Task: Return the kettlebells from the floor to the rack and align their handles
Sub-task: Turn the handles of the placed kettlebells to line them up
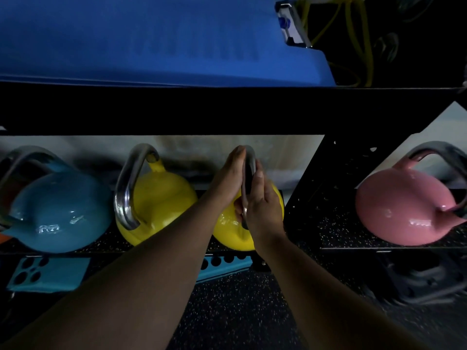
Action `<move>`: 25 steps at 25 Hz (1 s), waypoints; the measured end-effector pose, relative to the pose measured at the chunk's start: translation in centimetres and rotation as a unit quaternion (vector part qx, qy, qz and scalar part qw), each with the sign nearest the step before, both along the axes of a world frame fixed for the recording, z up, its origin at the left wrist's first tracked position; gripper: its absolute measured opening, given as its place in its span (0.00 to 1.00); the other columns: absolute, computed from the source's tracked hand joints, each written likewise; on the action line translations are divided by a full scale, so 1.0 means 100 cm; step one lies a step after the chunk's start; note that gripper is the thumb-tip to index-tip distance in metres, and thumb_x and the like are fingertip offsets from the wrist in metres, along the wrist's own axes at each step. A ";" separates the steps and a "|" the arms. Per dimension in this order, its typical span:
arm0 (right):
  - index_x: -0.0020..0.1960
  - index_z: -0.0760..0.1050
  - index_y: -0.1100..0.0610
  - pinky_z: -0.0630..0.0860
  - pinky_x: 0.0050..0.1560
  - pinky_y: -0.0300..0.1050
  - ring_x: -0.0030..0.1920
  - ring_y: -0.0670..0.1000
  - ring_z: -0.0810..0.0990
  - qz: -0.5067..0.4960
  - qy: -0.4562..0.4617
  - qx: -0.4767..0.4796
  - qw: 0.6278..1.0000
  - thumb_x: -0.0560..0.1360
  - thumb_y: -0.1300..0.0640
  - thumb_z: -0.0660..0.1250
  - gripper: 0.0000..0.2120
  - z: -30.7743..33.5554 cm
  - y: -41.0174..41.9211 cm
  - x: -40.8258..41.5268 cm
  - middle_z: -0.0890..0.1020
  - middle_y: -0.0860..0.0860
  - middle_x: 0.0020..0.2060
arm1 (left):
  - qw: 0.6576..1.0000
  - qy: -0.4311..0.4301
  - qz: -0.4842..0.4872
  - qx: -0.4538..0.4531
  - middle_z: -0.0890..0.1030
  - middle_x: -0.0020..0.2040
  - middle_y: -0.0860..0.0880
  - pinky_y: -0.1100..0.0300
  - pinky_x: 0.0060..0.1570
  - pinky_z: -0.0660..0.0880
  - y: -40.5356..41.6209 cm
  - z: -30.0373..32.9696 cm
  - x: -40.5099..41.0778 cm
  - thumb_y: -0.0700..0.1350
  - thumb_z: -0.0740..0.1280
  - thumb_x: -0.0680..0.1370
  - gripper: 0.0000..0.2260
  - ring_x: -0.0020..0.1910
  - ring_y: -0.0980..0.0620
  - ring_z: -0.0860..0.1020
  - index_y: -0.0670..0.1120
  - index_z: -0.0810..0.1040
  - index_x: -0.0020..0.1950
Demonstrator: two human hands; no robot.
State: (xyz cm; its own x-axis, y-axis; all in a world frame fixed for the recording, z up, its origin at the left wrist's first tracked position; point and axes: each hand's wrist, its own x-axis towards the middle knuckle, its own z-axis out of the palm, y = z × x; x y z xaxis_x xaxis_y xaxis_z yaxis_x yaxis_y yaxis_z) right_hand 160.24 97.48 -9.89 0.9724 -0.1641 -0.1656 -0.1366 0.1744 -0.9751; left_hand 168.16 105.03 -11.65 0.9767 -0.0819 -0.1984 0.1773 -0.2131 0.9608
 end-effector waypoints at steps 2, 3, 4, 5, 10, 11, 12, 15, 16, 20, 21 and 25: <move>0.70 0.69 0.38 0.68 0.25 0.39 0.29 0.47 0.72 0.005 -0.002 -0.008 1.000 0.83 0.43 0.51 0.18 0.000 0.000 0.001 0.78 0.48 0.35 | 1.000 0.001 0.009 0.010 0.72 0.72 0.42 0.54 0.61 0.67 0.000 0.002 0.001 0.64 0.48 0.82 0.26 0.69 0.44 0.71 0.54 0.68 0.74; 0.71 0.68 0.40 0.67 0.25 0.38 0.28 0.47 0.71 0.004 -0.003 -0.010 1.000 0.83 0.43 0.51 0.18 -0.001 -0.001 0.001 0.77 0.48 0.33 | 1.000 0.002 0.007 0.012 0.72 0.72 0.42 0.56 0.59 0.67 0.000 0.003 0.001 0.63 0.48 0.82 0.26 0.69 0.44 0.71 0.53 0.68 0.74; 0.72 0.68 0.42 0.66 0.24 0.37 0.27 0.47 0.70 0.004 -0.006 -0.012 1.000 0.84 0.44 0.51 0.19 -0.001 -0.001 0.002 0.75 0.49 0.32 | 1.000 0.001 0.002 0.013 0.72 0.72 0.42 0.57 0.56 0.67 0.000 0.002 0.000 0.63 0.47 0.82 0.26 0.68 0.44 0.72 0.53 0.67 0.75; 0.72 0.68 0.43 0.66 0.23 0.37 0.26 0.46 0.70 0.006 -0.012 -0.012 1.000 0.84 0.45 0.50 0.19 -0.002 -0.002 0.002 0.74 0.49 0.32 | 1.000 -0.002 -0.004 0.014 0.72 0.71 0.42 0.58 0.53 0.67 0.000 0.002 -0.002 0.63 0.47 0.82 0.26 0.67 0.44 0.72 0.54 0.66 0.75; 0.73 0.68 0.46 0.66 0.22 0.38 0.26 0.46 0.70 0.013 -0.018 -0.019 1.000 0.84 0.45 0.50 0.20 -0.006 -0.003 0.005 0.73 0.50 0.30 | 1.000 -0.013 -0.006 0.022 0.73 0.70 0.41 0.60 0.49 0.69 0.001 0.005 -0.004 0.63 0.46 0.82 0.25 0.62 0.48 0.73 0.55 0.64 0.75; 0.72 0.68 0.47 0.66 0.22 0.39 0.26 0.47 0.70 0.012 -0.015 -0.027 0.999 0.84 0.45 0.50 0.20 -0.006 -0.003 0.004 0.73 0.52 0.30 | 1.000 -0.011 -0.008 0.024 0.72 0.70 0.41 0.58 0.52 0.68 0.001 0.004 -0.003 0.63 0.46 0.82 0.25 0.64 0.47 0.73 0.55 0.63 0.75; 0.72 0.69 0.48 0.65 0.22 0.39 0.25 0.47 0.70 0.012 -0.015 -0.031 0.999 0.84 0.44 0.50 0.20 -0.007 -0.003 0.004 0.73 0.53 0.30 | 1.000 -0.010 -0.008 0.027 0.72 0.71 0.41 0.57 0.55 0.67 0.001 0.003 -0.003 0.63 0.47 0.82 0.25 0.66 0.45 0.73 0.55 0.63 0.76; 0.73 0.67 0.44 0.66 0.23 0.38 0.26 0.46 0.70 0.018 -0.015 -0.035 0.999 0.84 0.43 0.50 0.20 -0.007 -0.003 0.005 0.74 0.50 0.32 | 1.000 -0.014 -0.006 0.027 0.70 0.73 0.42 0.57 0.57 0.64 0.003 0.001 -0.002 0.63 0.47 0.82 0.25 0.69 0.43 0.71 0.56 0.63 0.76; 0.73 0.66 0.43 0.66 0.23 0.39 0.25 0.46 0.70 0.021 -0.017 -0.033 0.999 0.84 0.44 0.50 0.20 -0.007 -0.004 0.005 0.73 0.49 0.30 | 1.000 -0.012 -0.010 0.024 0.70 0.73 0.42 0.56 0.58 0.64 0.003 0.001 -0.001 0.64 0.47 0.82 0.25 0.69 0.43 0.70 0.56 0.62 0.76; 0.73 0.66 0.41 0.66 0.22 0.39 0.24 0.46 0.70 0.018 -0.021 -0.034 0.999 0.84 0.44 0.50 0.19 -0.006 -0.004 0.002 0.74 0.51 0.29 | 1.000 -0.010 -0.012 0.026 0.70 0.73 0.42 0.59 0.52 0.66 0.004 -0.001 -0.002 0.66 0.47 0.81 0.26 0.69 0.43 0.71 0.57 0.63 0.75; 0.73 0.66 0.41 0.66 0.22 0.39 0.24 0.46 0.70 0.019 -0.021 -0.031 0.999 0.84 0.44 0.50 0.19 -0.006 -0.004 0.002 0.75 0.51 0.29 | 0.999 -0.010 -0.012 0.029 0.71 0.73 0.42 0.61 0.50 0.66 0.004 -0.001 -0.001 0.66 0.46 0.81 0.26 0.68 0.43 0.71 0.57 0.63 0.75; 0.74 0.64 0.42 0.71 0.24 0.44 0.27 0.49 0.74 0.034 -0.013 -0.056 0.998 0.84 0.43 0.49 0.20 -0.004 -0.006 0.002 0.75 0.53 0.30 | 0.998 -0.008 -0.002 0.064 0.70 0.73 0.42 0.57 0.57 0.63 0.003 0.003 -0.002 0.65 0.46 0.81 0.27 0.70 0.41 0.70 0.56 0.63 0.76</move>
State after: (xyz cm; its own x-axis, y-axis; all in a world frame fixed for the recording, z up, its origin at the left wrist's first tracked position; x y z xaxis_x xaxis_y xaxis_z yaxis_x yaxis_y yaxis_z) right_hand 160.46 96.92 -10.30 0.9857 -0.1129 -0.1251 -0.1195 0.0555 -0.9913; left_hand 167.92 105.37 -11.34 0.9796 -0.0608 -0.1916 0.1609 -0.3341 0.9287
